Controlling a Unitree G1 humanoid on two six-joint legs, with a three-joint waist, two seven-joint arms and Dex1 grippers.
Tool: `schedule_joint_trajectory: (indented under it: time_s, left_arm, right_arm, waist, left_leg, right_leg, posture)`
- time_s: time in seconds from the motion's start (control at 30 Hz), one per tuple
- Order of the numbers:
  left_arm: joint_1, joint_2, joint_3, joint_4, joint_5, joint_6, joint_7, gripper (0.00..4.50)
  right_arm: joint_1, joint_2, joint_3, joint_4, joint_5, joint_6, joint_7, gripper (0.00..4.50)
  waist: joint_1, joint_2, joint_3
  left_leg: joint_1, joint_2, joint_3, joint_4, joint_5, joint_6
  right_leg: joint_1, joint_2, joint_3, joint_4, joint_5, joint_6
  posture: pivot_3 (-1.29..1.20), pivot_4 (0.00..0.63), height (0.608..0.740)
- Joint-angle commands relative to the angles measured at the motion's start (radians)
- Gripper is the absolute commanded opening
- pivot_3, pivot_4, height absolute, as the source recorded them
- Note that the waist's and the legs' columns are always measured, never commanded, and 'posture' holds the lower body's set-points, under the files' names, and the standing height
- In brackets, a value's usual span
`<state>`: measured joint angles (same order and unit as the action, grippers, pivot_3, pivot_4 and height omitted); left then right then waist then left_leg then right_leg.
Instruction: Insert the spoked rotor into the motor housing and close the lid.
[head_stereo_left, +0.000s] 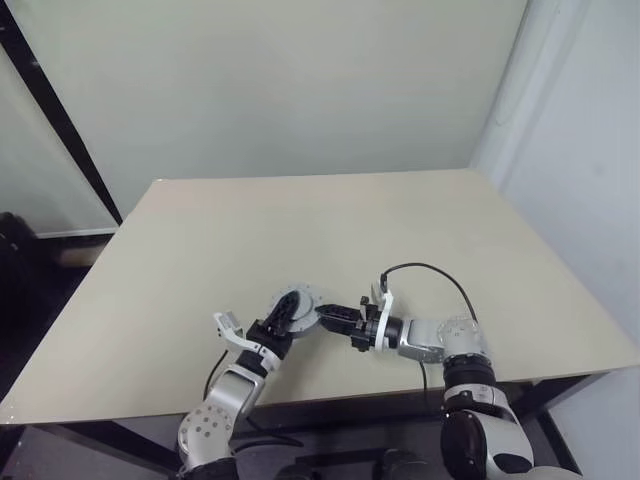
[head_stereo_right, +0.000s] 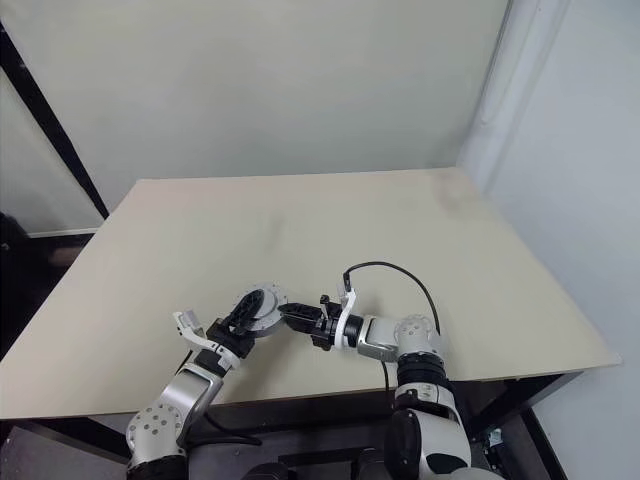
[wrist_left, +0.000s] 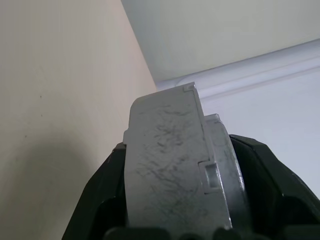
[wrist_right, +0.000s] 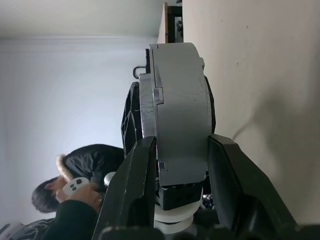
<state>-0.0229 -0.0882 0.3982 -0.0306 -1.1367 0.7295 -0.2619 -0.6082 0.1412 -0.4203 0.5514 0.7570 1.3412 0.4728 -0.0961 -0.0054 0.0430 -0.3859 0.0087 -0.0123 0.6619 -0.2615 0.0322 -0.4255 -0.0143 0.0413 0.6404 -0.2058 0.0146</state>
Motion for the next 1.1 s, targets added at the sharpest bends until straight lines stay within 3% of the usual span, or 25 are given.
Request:
schedule_joint_trajectory:
  time_s: [0.03, 0.1, 0.4, 0.57, 0.7, 0.83, 1.1]
  left_arm:
    - [-0.006, -0.007, -0.050, -0.014, 0.010, 0.004, -0.017, 2.39]
    - [-0.007, -0.009, -0.051, -0.012, 0.010, 0.000, -0.018, 2.38]
    - [-0.023, -0.015, -0.053, -0.003, 0.006, -0.040, -0.016, 2.05]
    - [-0.031, -0.017, -0.058, -0.004, 0.025, -0.069, -0.012, 2.05]
    - [-0.042, -0.003, -0.075, -0.018, 0.093, -0.125, 0.002, 2.05]
    - [-0.028, 0.080, -0.192, -0.033, 0.312, -0.194, -0.026, 2.05]
    - [-0.030, 0.161, -0.306, 0.005, 0.641, -0.425, -0.022, 2.05]
  right_arm:
    - [-0.012, 0.028, 0.005, -0.075, 0.037, -0.069, 0.012, 1.21]
    - [-0.005, 0.025, 0.021, -0.086, 0.027, -0.097, 0.017, 1.21]
    - [0.005, 0.026, 0.014, -0.106, 0.048, -0.145, -0.004, 4.41]
    - [0.030, 0.016, 0.049, -0.152, 0.035, -0.194, 0.003, 4.50]
    - [0.118, -0.042, 0.262, -0.304, -0.134, -0.460, 0.114, 4.50]
    - [0.187, -0.150, 0.452, -0.401, -0.282, -0.654, 0.205, 4.50]
    - [0.262, -0.336, 0.691, -0.458, -0.540, -0.987, 0.299, 4.50]
  waist:
    - [0.000, 0.000, 0.000]
    - [0.000, 0.000, 0.000]
    - [0.002, 0.000, 0.000]
    - [0.000, 0.000, 0.000]
    - [0.001, 0.000, 0.000]
    - [0.001, 0.000, 0.000]
    - [0.006, 0.000, 0.000]
  left_leg:
    - [0.000, 0.000, 0.000, 0.000, 0.000, 0.000]
    - [0.000, 0.000, 0.000, 0.000, 0.000, 0.000]
    - [0.000, 0.000, 0.000, 0.000, 0.000, 0.000]
    - [0.000, 0.000, 0.000, 0.000, 0.000, 0.000]
    - [0.000, 0.000, 0.000, 0.000, 0.000, 0.000]
    - [0.000, -0.001, 0.000, 0.001, 0.000, 0.000]
    - [0.001, -0.001, 0.000, 0.001, 0.000, 0.000]
  right_leg:
    - [0.000, 0.000, 0.000, 0.000, 0.000, 0.000]
    - [0.000, 0.000, 0.000, 0.000, 0.000, 0.000]
    - [0.000, 0.000, 0.000, 0.000, 0.000, 0.000]
    - [0.000, 0.000, 0.000, 0.000, 0.000, 0.000]
    - [0.000, 0.000, 0.000, 0.000, 0.000, 0.000]
    - [0.000, 0.000, 0.001, 0.000, 0.000, 0.000]
    - [0.000, 0.000, 0.001, 0.001, 0.000, 0.000]
  posture:
    - [0.00, 0.000, 0.740]
    - [0.00, 0.000, 0.740]
    - [0.00, 0.000, 0.740]
    - [0.00, 0.000, 0.740]
    - [0.00, 0.000, 0.740]
    - [0.00, 0.000, 0.740]
    - [0.00, 0.000, 0.740]
